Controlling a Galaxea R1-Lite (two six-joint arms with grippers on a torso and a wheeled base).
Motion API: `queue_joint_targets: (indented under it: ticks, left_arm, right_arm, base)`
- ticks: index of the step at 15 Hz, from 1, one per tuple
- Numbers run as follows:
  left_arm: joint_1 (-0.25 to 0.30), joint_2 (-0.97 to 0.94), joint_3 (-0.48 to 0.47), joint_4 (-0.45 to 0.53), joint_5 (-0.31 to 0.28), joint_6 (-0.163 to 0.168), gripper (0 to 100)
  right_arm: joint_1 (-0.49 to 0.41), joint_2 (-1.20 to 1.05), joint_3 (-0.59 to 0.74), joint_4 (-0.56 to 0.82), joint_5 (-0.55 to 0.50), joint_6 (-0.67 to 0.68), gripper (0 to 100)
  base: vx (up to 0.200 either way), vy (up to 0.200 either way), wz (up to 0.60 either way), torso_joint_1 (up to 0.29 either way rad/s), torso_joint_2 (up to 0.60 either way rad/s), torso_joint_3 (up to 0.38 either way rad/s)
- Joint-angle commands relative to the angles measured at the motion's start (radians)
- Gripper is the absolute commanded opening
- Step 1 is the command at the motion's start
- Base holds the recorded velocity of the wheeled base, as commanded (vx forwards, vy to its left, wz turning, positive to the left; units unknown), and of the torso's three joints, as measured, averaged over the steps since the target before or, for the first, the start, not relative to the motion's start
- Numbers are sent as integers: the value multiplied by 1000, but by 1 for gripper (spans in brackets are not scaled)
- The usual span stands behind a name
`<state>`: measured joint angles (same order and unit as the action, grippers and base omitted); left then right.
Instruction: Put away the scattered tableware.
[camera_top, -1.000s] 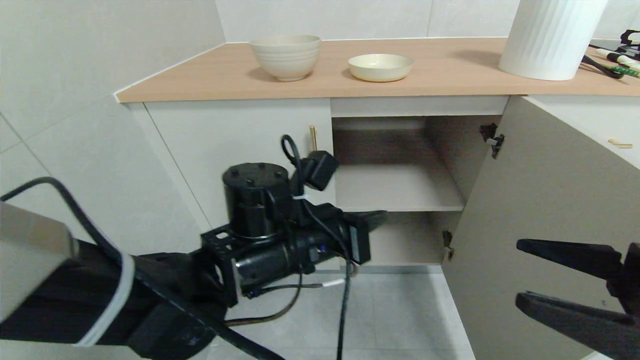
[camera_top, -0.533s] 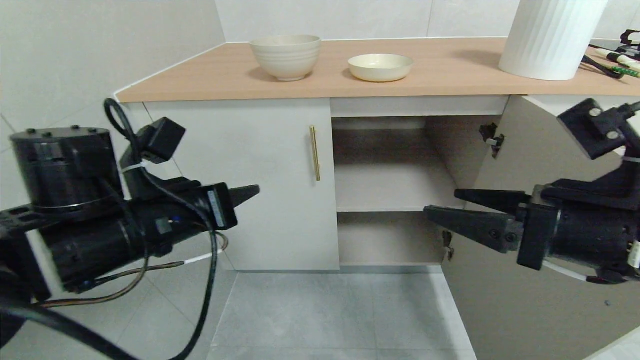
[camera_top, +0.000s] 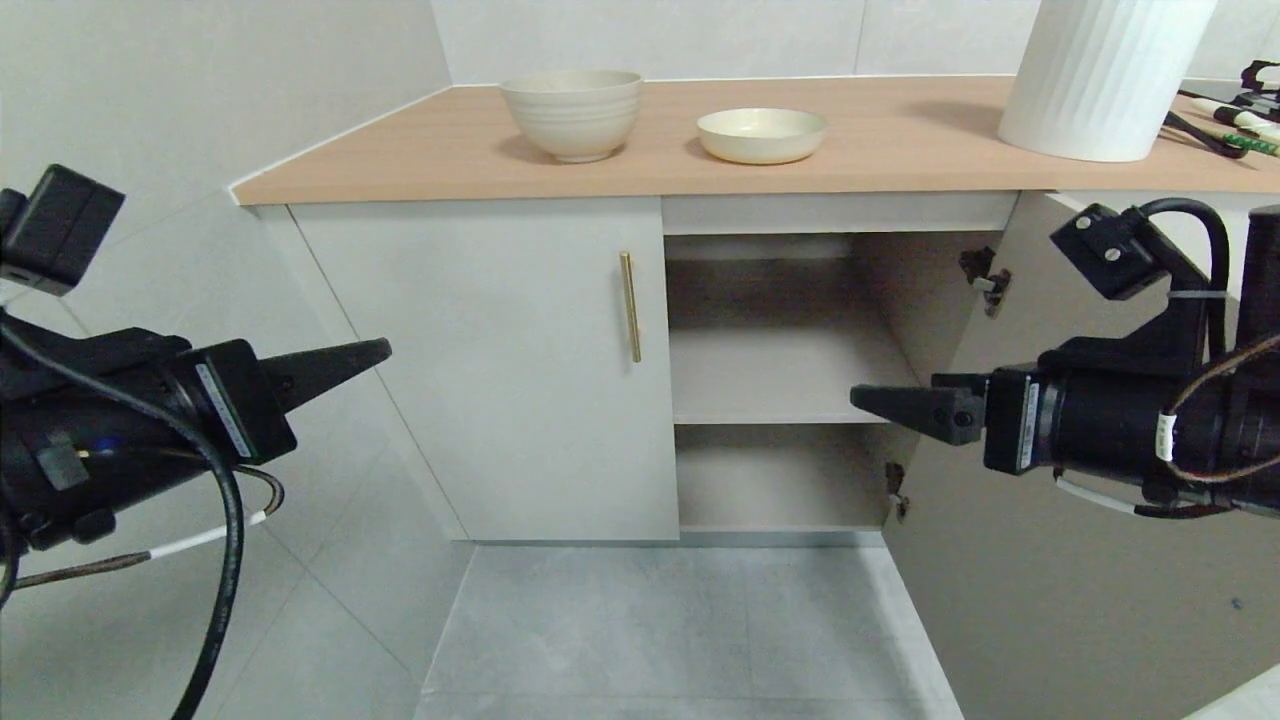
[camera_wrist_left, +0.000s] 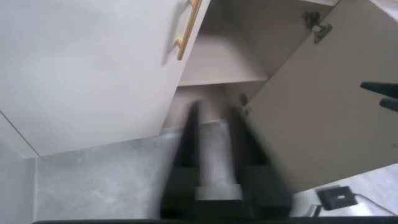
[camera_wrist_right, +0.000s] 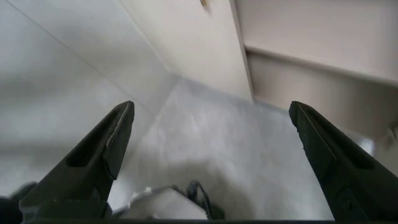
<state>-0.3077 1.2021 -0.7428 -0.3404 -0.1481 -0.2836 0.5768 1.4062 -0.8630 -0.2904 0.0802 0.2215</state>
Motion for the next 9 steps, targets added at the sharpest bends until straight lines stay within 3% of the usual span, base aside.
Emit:
queue_joint_targets:
  ticks: [1, 9]
  left_arm:
    - [1, -4, 2, -3, -1, 1, 100]
    - [18, -10, 2, -37, 1, 1, 100]
  right_arm:
    - [-3, -30, 15, 8, -2, -1, 100]
    - [-3, -7, 7, 19, -51, -1, 100]
  base:
    - [0, 0, 0, 0, 0, 0]
    - [0, 0, 0, 0, 0, 0]
